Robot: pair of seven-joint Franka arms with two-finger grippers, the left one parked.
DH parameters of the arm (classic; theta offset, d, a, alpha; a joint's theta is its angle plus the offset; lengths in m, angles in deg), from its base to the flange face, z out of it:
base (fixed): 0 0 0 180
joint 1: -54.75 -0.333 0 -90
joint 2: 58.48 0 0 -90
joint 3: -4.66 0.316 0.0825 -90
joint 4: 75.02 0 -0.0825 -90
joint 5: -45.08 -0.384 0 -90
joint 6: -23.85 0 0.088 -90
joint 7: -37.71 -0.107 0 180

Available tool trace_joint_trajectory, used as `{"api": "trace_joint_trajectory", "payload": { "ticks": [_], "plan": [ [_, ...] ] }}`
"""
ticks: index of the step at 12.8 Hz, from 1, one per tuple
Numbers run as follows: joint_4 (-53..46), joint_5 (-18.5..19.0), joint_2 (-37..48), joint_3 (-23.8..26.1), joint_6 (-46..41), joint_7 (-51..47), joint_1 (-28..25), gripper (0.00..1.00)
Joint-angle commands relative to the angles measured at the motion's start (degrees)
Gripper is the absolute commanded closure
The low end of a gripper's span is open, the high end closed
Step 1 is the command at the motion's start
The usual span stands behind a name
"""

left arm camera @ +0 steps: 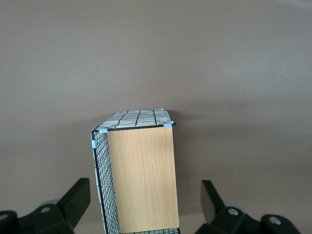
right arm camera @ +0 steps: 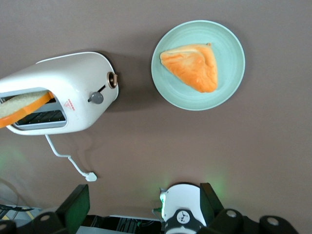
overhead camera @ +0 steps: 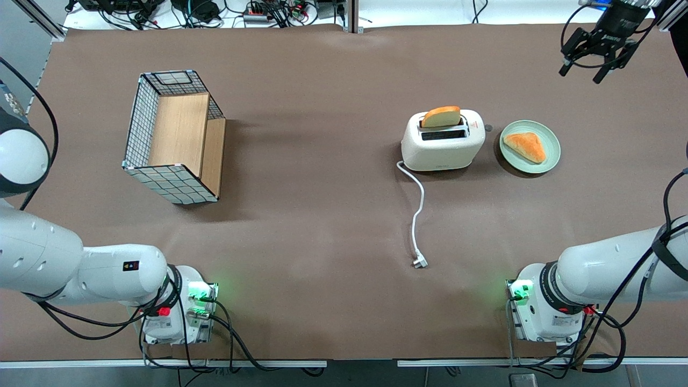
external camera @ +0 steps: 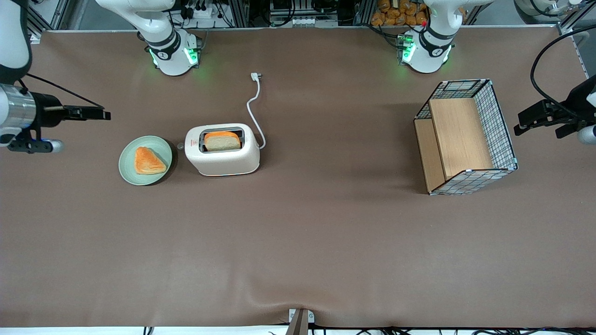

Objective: Press toaster button with right arm
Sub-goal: 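Move the right gripper toward the toaster's side lever beside the plate, then position the right gripper above the toaster's side lever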

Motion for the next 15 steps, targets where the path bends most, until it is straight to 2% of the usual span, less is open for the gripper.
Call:
{"api": "trace_joint_trajectory", "payload": {
  "ticks": [1,3,5,6,7,10,11,13,15],
  "plan": [
    [5.19,-3.33,1.01,0.69,4.26,-0.25,-0.41,0.00],
    [8.18,-3.87,0.74,0.69,6.29,-0.60,-2.25,0.00],
    [8.98,-4.39,-0.40,0.69,6.56,-5.75,-4.62,0.03],
    [8.98,-4.40,-1.01,0.69,7.00,-7.87,-6.03,0.18],
    [9.07,-4.40,-1.36,0.69,7.70,-8.85,-7.00,0.28],
    [9.42,-5.36,-3.38,0.78,8.58,-8.86,-7.80,0.72],
    [9.42,-5.97,-4.00,0.78,8.67,-8.86,-7.80,0.82],
    [9.42,-6.77,-5.40,0.77,9.72,-8.86,-8.32,0.95],
    [9.51,-6.86,-5.94,0.78,11.13,-8.86,-9.99,1.00]
  ]
}}
